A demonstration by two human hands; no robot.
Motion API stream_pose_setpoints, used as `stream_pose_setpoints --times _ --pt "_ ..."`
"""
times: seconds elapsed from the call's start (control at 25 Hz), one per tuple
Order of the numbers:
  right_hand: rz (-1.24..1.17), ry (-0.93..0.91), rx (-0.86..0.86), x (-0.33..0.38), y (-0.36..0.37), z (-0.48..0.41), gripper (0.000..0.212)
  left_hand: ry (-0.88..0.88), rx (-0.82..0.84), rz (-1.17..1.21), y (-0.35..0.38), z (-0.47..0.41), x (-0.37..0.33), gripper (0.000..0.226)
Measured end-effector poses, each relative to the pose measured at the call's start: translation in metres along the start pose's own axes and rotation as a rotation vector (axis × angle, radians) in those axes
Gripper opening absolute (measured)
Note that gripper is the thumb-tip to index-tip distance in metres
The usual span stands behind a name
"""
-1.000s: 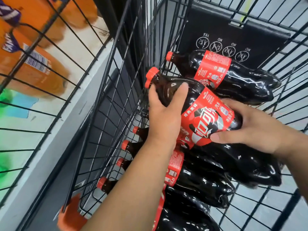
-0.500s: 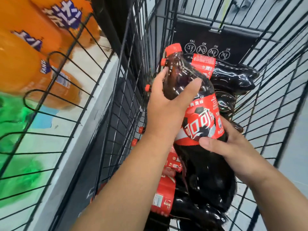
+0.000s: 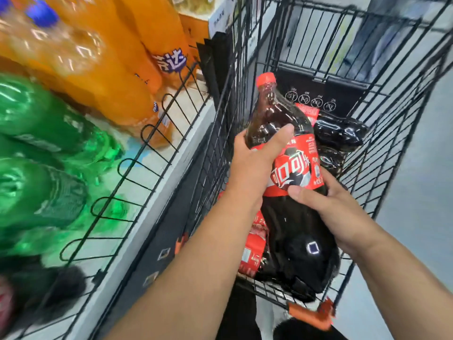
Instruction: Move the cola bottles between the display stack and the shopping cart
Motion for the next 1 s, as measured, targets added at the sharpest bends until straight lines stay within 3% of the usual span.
stream_pose_setpoints --times 0.16,0.32,0.6,0.76,1.0 --pt "0.064 -0.047 0.121 0.028 0.025 0.033 0.063 0.097 -0.081 0.035 0.002 0.051 -0.025 0.088" --pt "0.102 -0.073 0.224 0.048 0.049 0.062 0.067 0.191 -0.166 0.035 -0.002 0.099 -0.047 0.074" --pt "0.169 -0.121 0.407 0.068 0.102 0.111 0.066 0.369 -0.307 0.055 -0.016 0.192 -0.087 0.081" --pt "0.218 -0.134 0.516 0.076 0.146 0.132 0.073 0.433 -0.403 0.117 -0.036 0.243 -0.105 0.047" --pt "0.271 -0.119 0.669 0.078 0.223 0.158 0.070 0.503 -0.543 0.133 -0.086 0.315 -0.129 0.064"
Point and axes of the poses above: each hand's wrist, its own z-axis away from the middle knuckle, its own y-axis out of the palm, x = y × z, the point moved 8 cm from there along -z, towards the middle knuckle, and after that the axes turned 10 degrees about x, right-handed, at the moved point
